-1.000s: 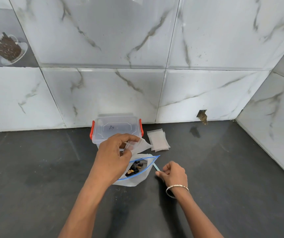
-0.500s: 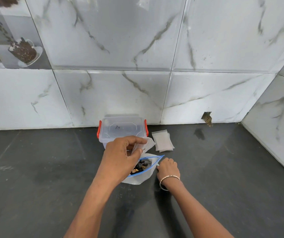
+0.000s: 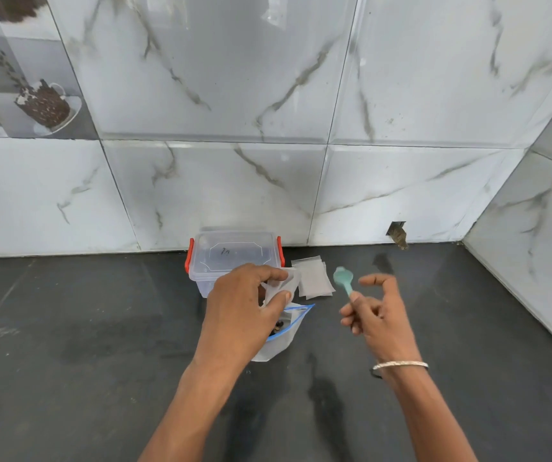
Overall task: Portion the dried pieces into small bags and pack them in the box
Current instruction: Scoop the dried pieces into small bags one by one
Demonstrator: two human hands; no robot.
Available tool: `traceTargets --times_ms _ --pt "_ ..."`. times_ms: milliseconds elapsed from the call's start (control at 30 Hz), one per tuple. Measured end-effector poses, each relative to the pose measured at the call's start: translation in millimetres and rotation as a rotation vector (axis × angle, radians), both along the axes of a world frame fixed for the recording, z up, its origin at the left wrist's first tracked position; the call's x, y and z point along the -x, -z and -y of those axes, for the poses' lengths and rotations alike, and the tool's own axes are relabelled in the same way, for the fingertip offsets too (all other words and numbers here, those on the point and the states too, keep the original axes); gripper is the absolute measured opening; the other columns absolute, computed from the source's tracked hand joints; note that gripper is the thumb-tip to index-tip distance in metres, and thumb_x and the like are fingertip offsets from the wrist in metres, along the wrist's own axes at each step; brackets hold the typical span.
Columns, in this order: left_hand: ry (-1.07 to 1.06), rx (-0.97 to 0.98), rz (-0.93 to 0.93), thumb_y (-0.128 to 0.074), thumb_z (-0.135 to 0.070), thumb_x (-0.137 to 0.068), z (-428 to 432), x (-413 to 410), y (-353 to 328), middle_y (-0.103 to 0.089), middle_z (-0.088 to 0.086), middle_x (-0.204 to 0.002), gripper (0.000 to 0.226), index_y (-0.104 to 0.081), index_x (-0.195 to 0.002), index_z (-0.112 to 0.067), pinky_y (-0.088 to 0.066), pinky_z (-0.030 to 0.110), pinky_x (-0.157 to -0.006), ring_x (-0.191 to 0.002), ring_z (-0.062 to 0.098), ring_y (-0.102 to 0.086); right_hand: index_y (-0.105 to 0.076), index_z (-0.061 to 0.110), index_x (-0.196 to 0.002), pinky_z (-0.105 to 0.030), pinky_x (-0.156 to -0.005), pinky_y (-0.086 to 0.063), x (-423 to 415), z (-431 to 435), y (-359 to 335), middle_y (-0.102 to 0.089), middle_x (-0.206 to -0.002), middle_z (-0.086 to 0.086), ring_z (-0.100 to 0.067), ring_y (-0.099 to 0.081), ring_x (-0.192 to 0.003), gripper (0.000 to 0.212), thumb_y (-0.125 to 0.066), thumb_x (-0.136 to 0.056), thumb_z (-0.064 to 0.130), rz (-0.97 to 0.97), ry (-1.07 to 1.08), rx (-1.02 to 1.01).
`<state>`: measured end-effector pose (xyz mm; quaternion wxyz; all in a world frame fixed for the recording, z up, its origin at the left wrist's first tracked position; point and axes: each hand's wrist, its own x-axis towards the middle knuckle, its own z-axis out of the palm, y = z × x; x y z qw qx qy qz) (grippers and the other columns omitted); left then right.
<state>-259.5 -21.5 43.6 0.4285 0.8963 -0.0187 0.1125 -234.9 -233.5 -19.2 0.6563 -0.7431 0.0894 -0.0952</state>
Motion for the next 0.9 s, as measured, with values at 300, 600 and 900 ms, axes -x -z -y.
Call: traceTargets --times_ms 300,600,900 --pt "0.027 -0.228 0.103 -0.066 -0.040 -0.094 39.8 14.0 6.9 -0.064 -0.009 -0.114 0.031 -0.069 -0.123 -0.028 -0.048 0.029 -0.087 -0.108 0.015 -0.061 -0.079 0.020 -0.083 -0.028 -0.070 -0.059 58.7 -34.2 -66.2 -0.076 -0.073 0.002 -0.012 -0.073 -0.068 0.008 -0.075 -0.084 0.026 -0.001 -0.027 0.086" --pt "0.117 -0.270 0.172 -0.062 -0.045 -0.083 58.4 35.6 17.4 -0.067 -0.014 -0.105 0.037 -0.071 -0.116 -0.030 -0.057 0.033 -0.075 -0.095 0.015 -0.064 -0.078 0.026 -0.072 -0.031 -0.068 -0.059 61.8 -24.2 -53.7 -0.072 -0.059 0.009 -0.005 -0.071 -0.060 0.010 -0.077 -0.082 0.027 -0.101 0.106 0.321" --pt "0.267 -0.366 0.306 -0.079 -0.052 -0.061 52.1 37.1 16.5 -0.059 -0.014 -0.117 0.072 -0.045 -0.120 -0.031 -0.048 0.030 -0.086 -0.103 0.014 -0.059 -0.079 0.026 -0.071 -0.030 -0.064 -0.059 62.9 1.2 -75.1 -0.071 -0.058 0.011 -0.005 -0.068 -0.057 0.009 -0.078 -0.073 0.017 -0.093 0.055 0.595"
